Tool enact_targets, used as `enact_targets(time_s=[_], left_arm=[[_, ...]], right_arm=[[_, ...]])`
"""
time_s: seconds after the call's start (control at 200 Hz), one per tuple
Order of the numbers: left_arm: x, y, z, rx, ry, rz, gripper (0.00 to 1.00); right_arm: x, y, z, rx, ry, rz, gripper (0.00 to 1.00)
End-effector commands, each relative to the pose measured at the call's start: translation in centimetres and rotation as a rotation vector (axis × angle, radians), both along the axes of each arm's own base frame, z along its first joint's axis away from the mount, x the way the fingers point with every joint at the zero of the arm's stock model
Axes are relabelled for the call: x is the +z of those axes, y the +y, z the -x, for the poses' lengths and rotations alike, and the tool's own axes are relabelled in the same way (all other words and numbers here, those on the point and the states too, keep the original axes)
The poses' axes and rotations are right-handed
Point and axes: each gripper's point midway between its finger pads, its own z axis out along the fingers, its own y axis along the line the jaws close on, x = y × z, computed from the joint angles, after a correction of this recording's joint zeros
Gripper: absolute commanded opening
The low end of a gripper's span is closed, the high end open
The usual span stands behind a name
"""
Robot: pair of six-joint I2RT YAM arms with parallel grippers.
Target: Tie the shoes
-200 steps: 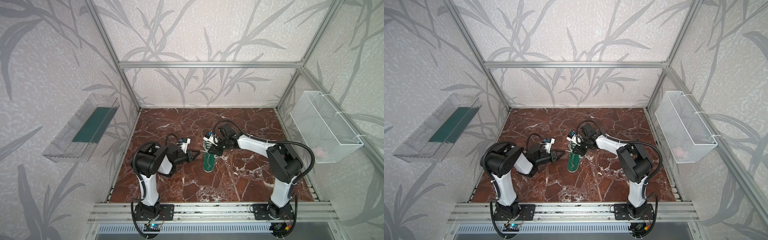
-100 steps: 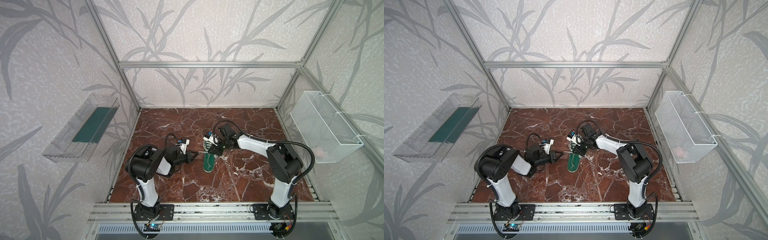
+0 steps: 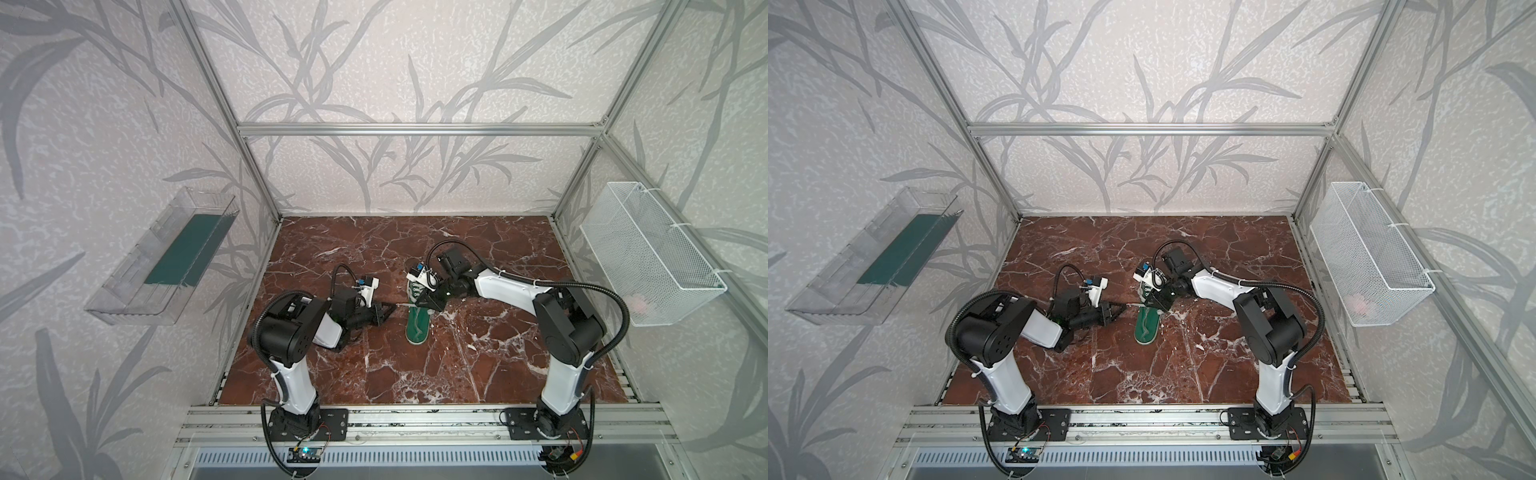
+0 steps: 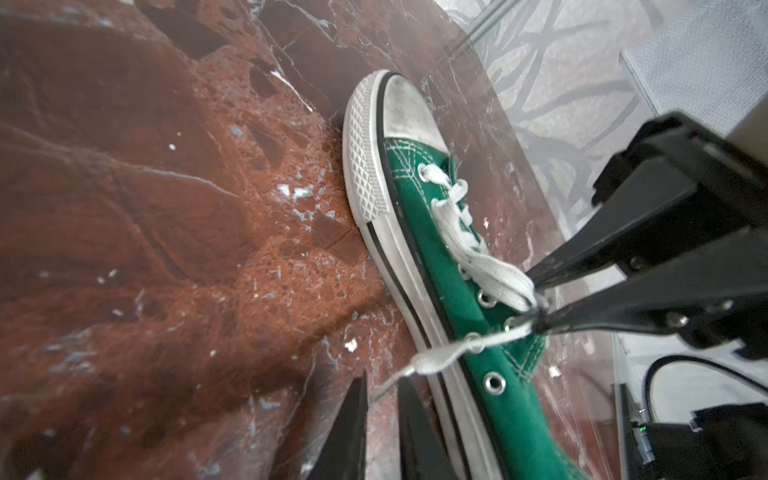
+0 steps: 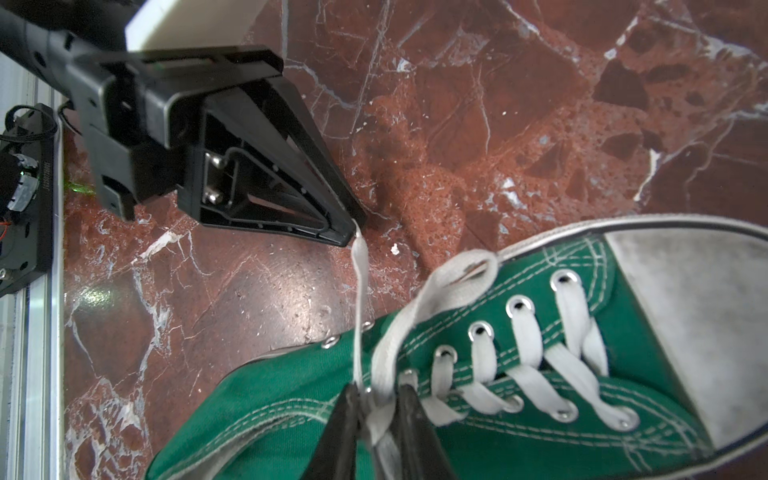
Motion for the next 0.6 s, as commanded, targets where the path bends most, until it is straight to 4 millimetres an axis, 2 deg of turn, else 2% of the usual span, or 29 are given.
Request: enact_targets(time_s=[0.0,0.065,0.17,0.255,0.38,0.595], left_arm=[[2.4,-0.1,-0.7,-0.003,-0.062,0.028,0.39],[2.9,-0.1,-0.7,0.001,-0.07,0.028,0.49],[3.8,0.2,-0.7,0.01,-0.075,0.003,0.55],[4.5,0.0,-1.0,-0.001,-0.072,-0.017,0.55],[5.4,-1.2,-1.4,-0.036,-0.072,-0.02,0.55],[4.4,-3.4,-1.6,-0.088,-0.036,-0.023,0.55]], right_arm=[[0.7,0.5,0.0,0.011,0.001,-0.028,0.22],[0.9,0.6,0.0,0.013,0.0,-0.035,0.23],[1.0,0.5,0.0,0.013,-0.003,-0.036,0.24],[1.1,0.5,0.0,0.014,-0.014,-0.038,0.25],[1.0,0.5,0.0,0.013,-0.014,-0.036,0.24],[1.0,0.5,0.0,0.011,-0.014,-0.04,0.24]])
